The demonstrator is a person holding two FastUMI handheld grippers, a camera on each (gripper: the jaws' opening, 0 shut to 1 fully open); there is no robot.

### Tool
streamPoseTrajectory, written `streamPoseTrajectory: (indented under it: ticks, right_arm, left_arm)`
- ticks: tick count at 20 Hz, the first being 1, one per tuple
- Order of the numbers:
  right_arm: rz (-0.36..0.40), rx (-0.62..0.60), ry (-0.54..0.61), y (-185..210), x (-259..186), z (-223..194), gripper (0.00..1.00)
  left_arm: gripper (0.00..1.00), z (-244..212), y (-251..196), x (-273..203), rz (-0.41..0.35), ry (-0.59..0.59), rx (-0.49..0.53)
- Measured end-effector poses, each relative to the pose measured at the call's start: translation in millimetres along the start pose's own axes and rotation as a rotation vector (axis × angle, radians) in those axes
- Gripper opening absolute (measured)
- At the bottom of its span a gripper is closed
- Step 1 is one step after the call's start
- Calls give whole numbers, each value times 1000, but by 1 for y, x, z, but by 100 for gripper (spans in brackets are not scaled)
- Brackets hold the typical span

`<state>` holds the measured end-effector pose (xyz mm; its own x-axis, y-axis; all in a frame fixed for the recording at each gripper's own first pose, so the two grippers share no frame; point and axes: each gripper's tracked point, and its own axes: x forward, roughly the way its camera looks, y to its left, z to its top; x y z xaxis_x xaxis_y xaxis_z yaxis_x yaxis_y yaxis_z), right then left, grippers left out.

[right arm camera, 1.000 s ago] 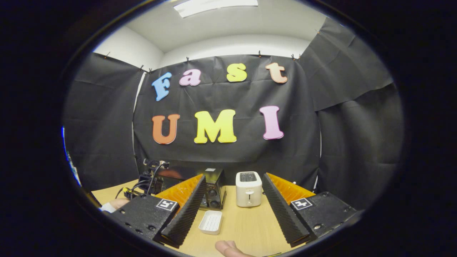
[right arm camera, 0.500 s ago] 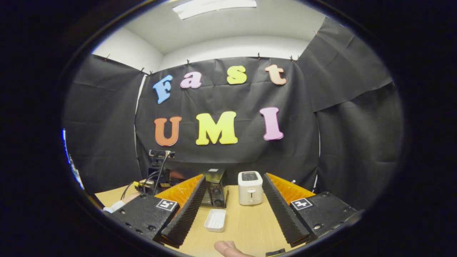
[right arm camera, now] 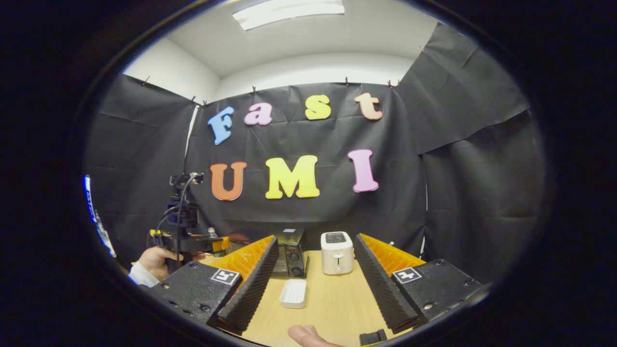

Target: Open the electric oven with the left hand, put the food in, and close the electric oven.

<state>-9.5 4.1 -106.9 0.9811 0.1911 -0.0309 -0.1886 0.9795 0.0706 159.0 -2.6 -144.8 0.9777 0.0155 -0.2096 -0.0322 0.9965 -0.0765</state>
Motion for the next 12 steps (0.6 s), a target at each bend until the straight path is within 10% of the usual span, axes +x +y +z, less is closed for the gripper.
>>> streamPoseTrajectory:
  ticks: [12]
  right_arm:
    - [-87,-21,-60,-29,-48,25,100]
  left_arm:
    - [92,78,-12,-179,-3,-249,-1]
